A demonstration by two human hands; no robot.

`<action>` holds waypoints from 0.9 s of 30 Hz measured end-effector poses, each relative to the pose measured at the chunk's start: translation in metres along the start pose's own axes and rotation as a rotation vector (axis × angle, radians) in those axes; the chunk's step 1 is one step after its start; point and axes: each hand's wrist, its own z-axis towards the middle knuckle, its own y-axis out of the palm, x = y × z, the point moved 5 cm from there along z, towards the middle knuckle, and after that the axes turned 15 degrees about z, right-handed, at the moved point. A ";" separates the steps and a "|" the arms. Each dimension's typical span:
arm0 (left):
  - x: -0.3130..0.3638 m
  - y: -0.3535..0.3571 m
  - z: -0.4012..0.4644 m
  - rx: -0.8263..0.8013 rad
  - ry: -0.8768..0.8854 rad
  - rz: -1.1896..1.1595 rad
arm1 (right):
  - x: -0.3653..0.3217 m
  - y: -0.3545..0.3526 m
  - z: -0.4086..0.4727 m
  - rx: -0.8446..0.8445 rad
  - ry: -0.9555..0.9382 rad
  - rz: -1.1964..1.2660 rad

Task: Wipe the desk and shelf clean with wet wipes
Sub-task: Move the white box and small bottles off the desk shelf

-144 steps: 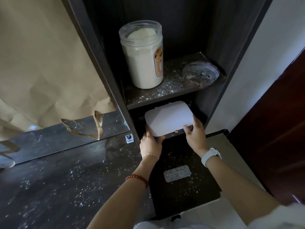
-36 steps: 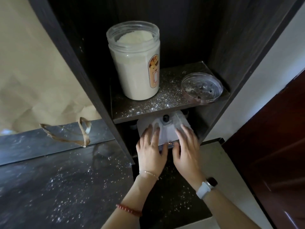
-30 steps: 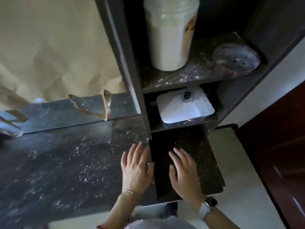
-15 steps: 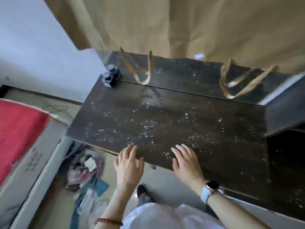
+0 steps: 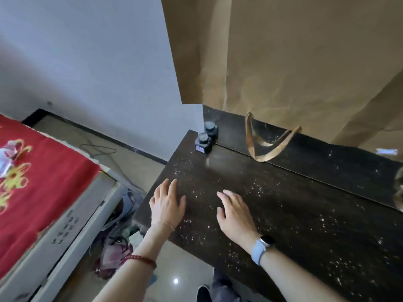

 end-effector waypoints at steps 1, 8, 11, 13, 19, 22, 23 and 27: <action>-0.001 0.005 0.011 -0.032 -0.012 0.002 | -0.001 -0.002 0.020 0.000 0.001 0.004; -0.020 0.065 0.039 -0.258 -0.105 0.136 | -0.004 -0.008 0.160 0.080 0.045 -0.009; -0.023 0.072 0.037 -0.249 -0.113 0.150 | -0.010 0.001 0.194 0.079 -0.009 -0.108; -0.024 0.074 0.037 -0.252 -0.117 0.153 | -0.012 0.011 0.205 0.063 -0.021 -0.184; -0.026 0.075 0.037 -0.251 -0.115 0.135 | -0.013 0.022 0.207 0.093 -0.069 -0.164; -0.026 0.077 0.038 -0.254 -0.105 0.123 | -0.015 0.027 0.204 0.025 -0.069 -0.078; -0.027 0.078 0.038 -0.260 -0.099 0.117 | -0.016 0.028 0.200 0.008 -0.058 -0.059; -0.027 0.080 0.041 -0.321 -0.068 0.094 | -0.011 0.026 0.163 -0.010 0.040 0.005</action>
